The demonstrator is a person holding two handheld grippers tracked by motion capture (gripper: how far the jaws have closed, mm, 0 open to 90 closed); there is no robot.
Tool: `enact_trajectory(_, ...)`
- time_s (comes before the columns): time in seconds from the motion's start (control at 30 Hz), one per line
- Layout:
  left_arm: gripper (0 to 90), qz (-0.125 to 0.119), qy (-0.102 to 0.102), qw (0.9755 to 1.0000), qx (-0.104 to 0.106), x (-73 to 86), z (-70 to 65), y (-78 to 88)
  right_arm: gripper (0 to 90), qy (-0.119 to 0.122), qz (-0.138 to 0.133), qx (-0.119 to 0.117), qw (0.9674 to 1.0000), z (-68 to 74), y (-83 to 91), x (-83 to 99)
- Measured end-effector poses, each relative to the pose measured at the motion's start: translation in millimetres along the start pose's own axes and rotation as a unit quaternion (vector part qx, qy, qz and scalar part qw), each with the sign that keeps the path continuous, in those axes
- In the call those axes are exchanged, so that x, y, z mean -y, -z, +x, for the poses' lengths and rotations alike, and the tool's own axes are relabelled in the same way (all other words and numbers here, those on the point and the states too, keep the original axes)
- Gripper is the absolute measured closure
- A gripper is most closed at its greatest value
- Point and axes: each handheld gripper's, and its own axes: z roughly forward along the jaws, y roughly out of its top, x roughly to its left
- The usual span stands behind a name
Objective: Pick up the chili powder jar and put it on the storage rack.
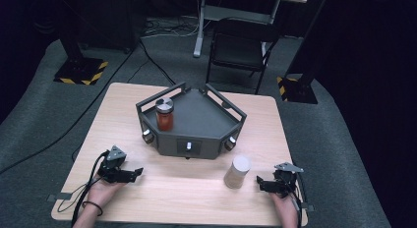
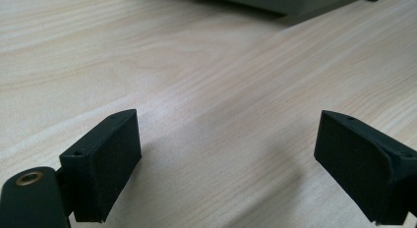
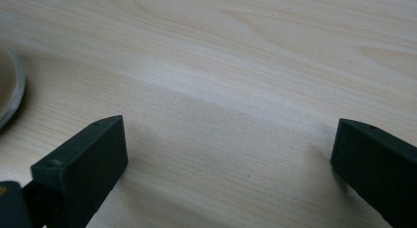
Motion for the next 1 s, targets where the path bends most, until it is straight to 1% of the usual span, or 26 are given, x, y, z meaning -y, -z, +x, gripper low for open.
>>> enact_trajectory(0.03,9.5,0.002,-0.005,1.0000,-0.002,-0.2,-1.0,0.1,0.0,0.000,0.000,0.000,1.0000,0.0,0.0,0.0)
enact_trajectory(0.23,9.3,-0.001,-0.013,0.9999,-0.011,3.1,-5.9,0.2,0.0,0.000,0.000,0.000,1.0000,0.0,0.0,0.0)
enact_trajectory(0.33,9.2,0.003,-0.029,0.9994,-0.018,2.8,-10.1,0.2,0.0,0.000,0.000,0.000,1.0000,0.0,0.0,0.0)
enact_trajectory(0.47,8.5,0.007,-0.037,0.9990,-0.023,2.6,-13.4,0.4,0.0,0.000,0.000,0.000,1.0000,0.3,0.1,0.2)
enact_trajectory(0.6,7.7,0.007,-0.036,0.9991,-0.023,3.8,-13.3,1.4,0.0,0.000,0.000,0.000,1.0000,0.4,0.2,0.3)
enact_trajectory(0.8,4.7,0.010,-0.031,0.9991,-0.027,2.7,-14.0,0.5,0.0,0.000,0.000,0.001,1.0000,0.4,0.2,0.3)
enact_trajectory(1.0,3.6,0.012,-0.031,0.9990,-0.030,2.0,-14.8,0.2,0.0,0.000,0.000,0.000,1.0000,0.4,0.2,0.3)
